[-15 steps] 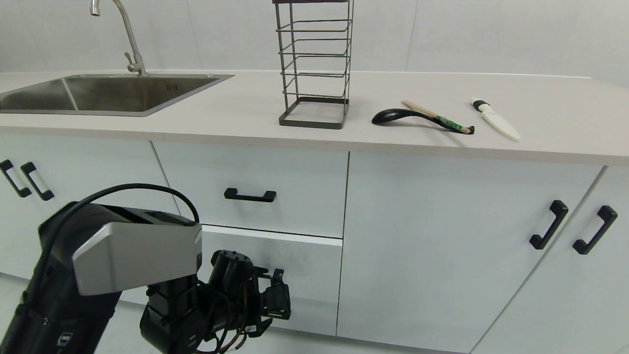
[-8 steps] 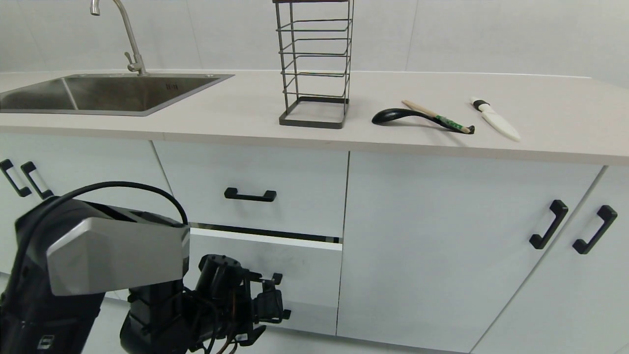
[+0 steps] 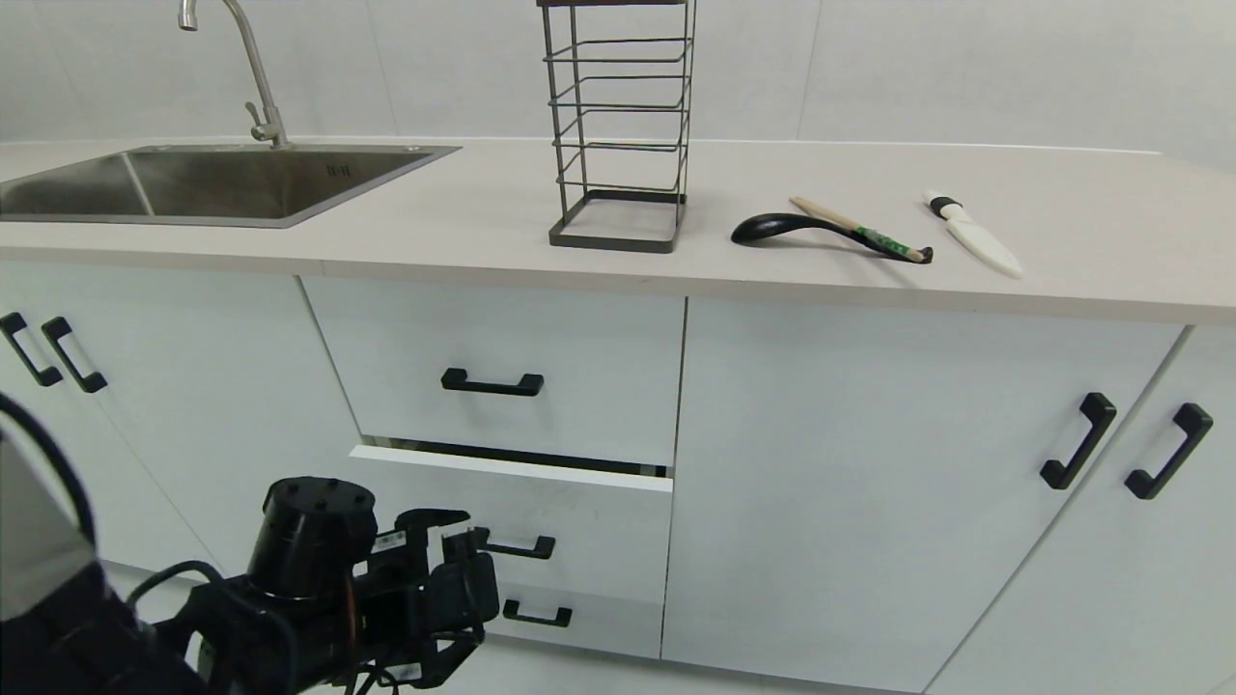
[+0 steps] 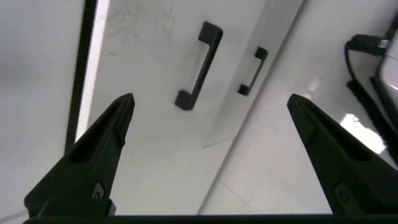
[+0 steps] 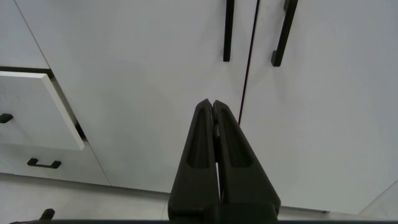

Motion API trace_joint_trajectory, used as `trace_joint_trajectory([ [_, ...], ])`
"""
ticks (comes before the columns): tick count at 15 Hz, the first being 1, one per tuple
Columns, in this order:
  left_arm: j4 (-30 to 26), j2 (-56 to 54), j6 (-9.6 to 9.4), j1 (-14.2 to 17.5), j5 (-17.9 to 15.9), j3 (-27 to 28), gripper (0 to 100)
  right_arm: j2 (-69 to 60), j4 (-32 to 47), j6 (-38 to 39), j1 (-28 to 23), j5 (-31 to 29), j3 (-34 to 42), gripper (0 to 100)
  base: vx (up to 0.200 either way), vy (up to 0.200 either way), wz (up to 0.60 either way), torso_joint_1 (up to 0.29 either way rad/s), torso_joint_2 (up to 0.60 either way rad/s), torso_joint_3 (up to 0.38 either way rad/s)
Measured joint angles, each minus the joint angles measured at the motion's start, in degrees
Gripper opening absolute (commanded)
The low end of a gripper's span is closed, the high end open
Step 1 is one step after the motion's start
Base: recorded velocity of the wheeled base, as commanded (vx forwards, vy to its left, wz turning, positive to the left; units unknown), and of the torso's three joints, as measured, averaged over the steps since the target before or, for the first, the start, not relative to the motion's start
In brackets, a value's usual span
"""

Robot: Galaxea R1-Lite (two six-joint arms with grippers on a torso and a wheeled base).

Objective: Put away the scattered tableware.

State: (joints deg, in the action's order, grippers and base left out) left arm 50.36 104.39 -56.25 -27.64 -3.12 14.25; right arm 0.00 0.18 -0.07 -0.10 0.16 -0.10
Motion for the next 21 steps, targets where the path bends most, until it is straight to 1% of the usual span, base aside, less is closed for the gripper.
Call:
trace_joint_trajectory([
  [1,-9.94,-4.36,0.68,-0.09,0.01,3.19,100,0.0,-0.02,0.0,0.0,0.0,0.0,0,0.0,0.0,0.0,0.0,0.0,0.0],
  [2,-18.07,-7.78,1.07,-0.09,0.0,7.77,100,0.0,0.0,0.0,0.0,0.0,0.0,0,0.0,0.0,0.0,0.0,0.0,0.0],
  [3,-23.34,-10.01,1.26,-0.09,-0.02,12.7,100,0.0,0.0,0.0,0.0,0.0,0.0,0,0.0,0.0,0.0,0.0,0.0,0.0],
  [4,-25.6,-10.79,1.34,-0.11,-0.13,16.29,100,0.0,-0.02,0.0,0.0,0.0,0.0,0,0.0,0.0,0.0,0.0,0.0,0.0],
  [5,-26.11,-10.56,1.43,-0.23,-0.18,18.98,100,0.0,0.0,0.0,0.0,0.0,0.0,0,0.0,0.0,0.0,0.0,0.0,0.0],
  [6,-25.59,-9.79,1.49,-0.44,-0.24,20.26,100,0.0,0.0,0.0,0.0,0.0,0.0,0,0.0,0.0,0.0,0.0,0.0,0.0],
  [8,-22.83,-7.07,1.49,-0.89,-0.32,21.44,100,0.0,0.0,0.0,0.0,0.0,0.0,0,0.0,0.0,0.0,0.0,0.0,0.0],
  [10,-18.24,-2.68,1.49,-1.46,-0.29,21.8,100,0.0,-0.02,0.0,0.0,0.0,0.0,0,0.0,0.0,0.0,0.0,0.0,0.0],
  [11,-14.88,0.38,1.51,-1.77,-0.22,21.91,100,0.0,-0.02,0.0,0.0,0.0,0.0,0,0.0,0.0,0.0,0.0,0.0,0.0],
  [13,-10.75,5.51,1.58,-2.1,-0.18,22.04,100,0.0,0.0,0.0,0.0,0.0,0.0,0,0.0,0.0,0.0,0.0,0.0,0.0],
  [16,-7.69,10.98,1.34,-2.29,0.04,22.52,100,0.0,0.0,0.0,0.0,0.0,0.0,0,0.0,0.0,0.0,0.0,0.0,0.0],
  [19,-4.74,13.62,1.38,-2.35,0.11,22.67,100,0.0,-0.02,0.0,0.0,0.0,0.0,0,0.0,0.0,0.0,0.0,0.0,0.0],
  [21,-4.16,14.87,1.4,-2.24,0.12,22.6,100,0.0,0.0,0.0,0.0,0.0,0.0,0,0.0,0.0,0.0,0.0,0.0,0.0],
])
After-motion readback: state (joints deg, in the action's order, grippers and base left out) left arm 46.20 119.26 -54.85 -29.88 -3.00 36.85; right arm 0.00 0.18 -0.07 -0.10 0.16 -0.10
